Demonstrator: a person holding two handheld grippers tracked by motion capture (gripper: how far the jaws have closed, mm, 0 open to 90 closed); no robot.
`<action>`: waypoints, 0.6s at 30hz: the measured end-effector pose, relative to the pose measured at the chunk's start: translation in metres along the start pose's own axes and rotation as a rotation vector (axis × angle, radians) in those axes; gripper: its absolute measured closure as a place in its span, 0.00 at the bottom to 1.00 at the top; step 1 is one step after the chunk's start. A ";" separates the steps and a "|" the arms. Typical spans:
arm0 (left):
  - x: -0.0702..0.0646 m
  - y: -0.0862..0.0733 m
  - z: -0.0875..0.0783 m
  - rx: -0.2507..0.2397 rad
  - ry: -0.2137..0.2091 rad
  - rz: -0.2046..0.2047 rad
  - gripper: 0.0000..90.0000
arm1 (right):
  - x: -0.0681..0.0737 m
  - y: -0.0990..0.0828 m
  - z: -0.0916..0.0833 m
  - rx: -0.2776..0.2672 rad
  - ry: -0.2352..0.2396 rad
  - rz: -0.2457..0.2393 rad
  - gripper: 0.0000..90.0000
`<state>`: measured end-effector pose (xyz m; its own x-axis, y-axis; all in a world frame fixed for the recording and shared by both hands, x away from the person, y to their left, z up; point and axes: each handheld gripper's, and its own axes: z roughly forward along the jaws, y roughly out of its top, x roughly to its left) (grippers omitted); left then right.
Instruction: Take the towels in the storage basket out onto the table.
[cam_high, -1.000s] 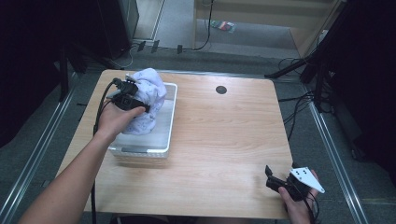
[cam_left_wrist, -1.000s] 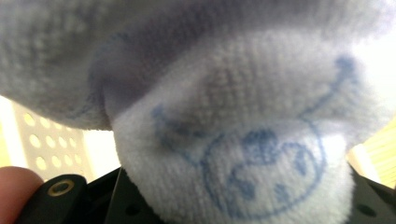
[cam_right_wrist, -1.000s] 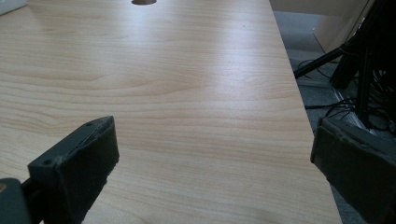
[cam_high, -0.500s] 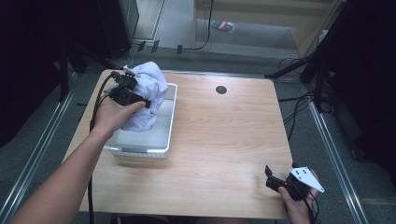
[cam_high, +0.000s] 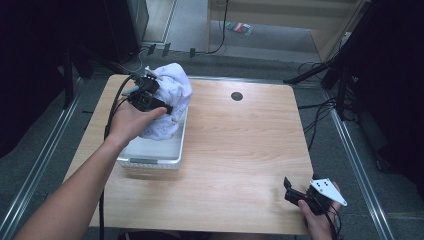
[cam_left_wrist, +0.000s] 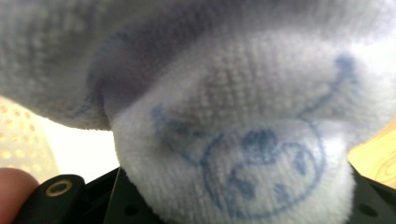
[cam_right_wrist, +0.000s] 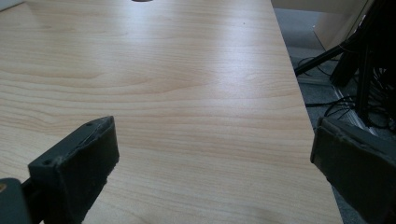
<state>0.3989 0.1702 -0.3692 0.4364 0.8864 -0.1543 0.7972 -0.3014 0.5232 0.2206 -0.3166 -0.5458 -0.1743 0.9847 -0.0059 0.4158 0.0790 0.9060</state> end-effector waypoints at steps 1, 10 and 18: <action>-0.003 0.001 0.002 -0.001 -0.006 0.005 0.65 | 0.000 0.000 0.000 -0.001 0.000 0.000 0.01; -0.030 0.007 0.016 0.000 -0.041 0.034 0.65 | 0.000 0.000 0.000 -0.001 0.002 0.001 0.01; -0.060 0.013 0.031 0.009 -0.091 0.067 0.65 | 0.000 0.000 0.000 0.000 0.002 0.001 0.01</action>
<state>0.3961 0.1021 -0.3795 0.5242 0.8290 -0.1949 0.7688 -0.3622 0.5271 0.2207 -0.3167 -0.5458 -0.1758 0.9844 -0.0043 0.4162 0.0783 0.9059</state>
